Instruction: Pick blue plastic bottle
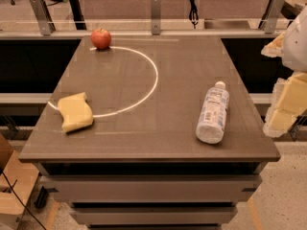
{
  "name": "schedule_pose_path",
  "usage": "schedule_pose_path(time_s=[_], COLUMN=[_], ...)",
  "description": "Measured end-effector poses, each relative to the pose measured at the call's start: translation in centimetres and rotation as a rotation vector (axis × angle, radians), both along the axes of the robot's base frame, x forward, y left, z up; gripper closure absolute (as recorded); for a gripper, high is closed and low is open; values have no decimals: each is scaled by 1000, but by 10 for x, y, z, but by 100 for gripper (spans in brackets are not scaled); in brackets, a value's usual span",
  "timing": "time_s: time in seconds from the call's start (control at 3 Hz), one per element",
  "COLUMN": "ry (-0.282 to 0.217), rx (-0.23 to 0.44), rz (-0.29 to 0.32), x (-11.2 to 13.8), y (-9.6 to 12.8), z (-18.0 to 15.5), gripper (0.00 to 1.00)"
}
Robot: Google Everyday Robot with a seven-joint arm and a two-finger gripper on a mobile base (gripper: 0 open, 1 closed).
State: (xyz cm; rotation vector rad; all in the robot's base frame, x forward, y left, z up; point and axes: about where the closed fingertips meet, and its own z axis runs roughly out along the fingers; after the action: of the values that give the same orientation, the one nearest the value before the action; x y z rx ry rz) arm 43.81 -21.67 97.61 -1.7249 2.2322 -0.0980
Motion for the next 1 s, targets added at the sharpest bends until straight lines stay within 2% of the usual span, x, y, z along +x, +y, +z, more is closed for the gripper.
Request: schedule_pose_path(time_s=[0.33, 0.67, 1.0], ry=[0, -1, 10], rx=[0, 49, 144], rz=[0, -10, -2], x=[0, 5, 15], y=[0, 10, 31], z=[0, -4, -17], gripper=[0, 0, 0])
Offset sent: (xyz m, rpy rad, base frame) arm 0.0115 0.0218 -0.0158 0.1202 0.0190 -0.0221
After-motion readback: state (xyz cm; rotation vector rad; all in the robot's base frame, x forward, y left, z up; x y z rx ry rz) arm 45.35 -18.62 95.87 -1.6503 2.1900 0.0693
